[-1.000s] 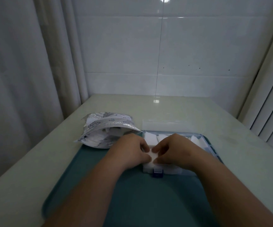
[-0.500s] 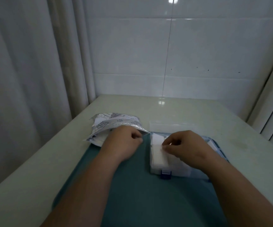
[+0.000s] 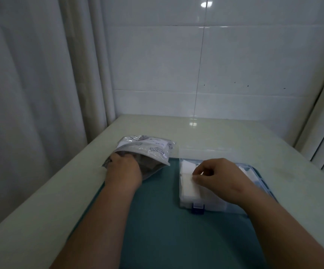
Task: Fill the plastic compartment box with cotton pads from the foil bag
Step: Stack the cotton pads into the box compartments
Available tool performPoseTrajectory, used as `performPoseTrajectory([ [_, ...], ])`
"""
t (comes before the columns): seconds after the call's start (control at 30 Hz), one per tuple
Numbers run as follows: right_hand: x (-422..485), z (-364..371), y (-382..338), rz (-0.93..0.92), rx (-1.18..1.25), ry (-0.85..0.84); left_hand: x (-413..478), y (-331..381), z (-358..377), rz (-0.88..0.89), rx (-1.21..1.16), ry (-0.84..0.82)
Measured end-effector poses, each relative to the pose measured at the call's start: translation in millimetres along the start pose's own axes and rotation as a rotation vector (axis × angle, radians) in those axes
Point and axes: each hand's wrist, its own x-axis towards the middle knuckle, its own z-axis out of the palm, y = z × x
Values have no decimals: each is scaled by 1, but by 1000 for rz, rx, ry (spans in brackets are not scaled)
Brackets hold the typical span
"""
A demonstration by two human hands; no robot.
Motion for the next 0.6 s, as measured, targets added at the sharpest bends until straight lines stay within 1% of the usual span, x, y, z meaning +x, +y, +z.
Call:
performPoseTrajectory([
  [0.13,0,0,0,-5,8,-1,9,-10,7,-24,35,-14],
  [0.3,1,1,1,-7,12,3,11,-12,10,-48,42,27],
  [0.6,-1,2,-2,-20,15,14,11,-8,16,-97,-20,55],
])
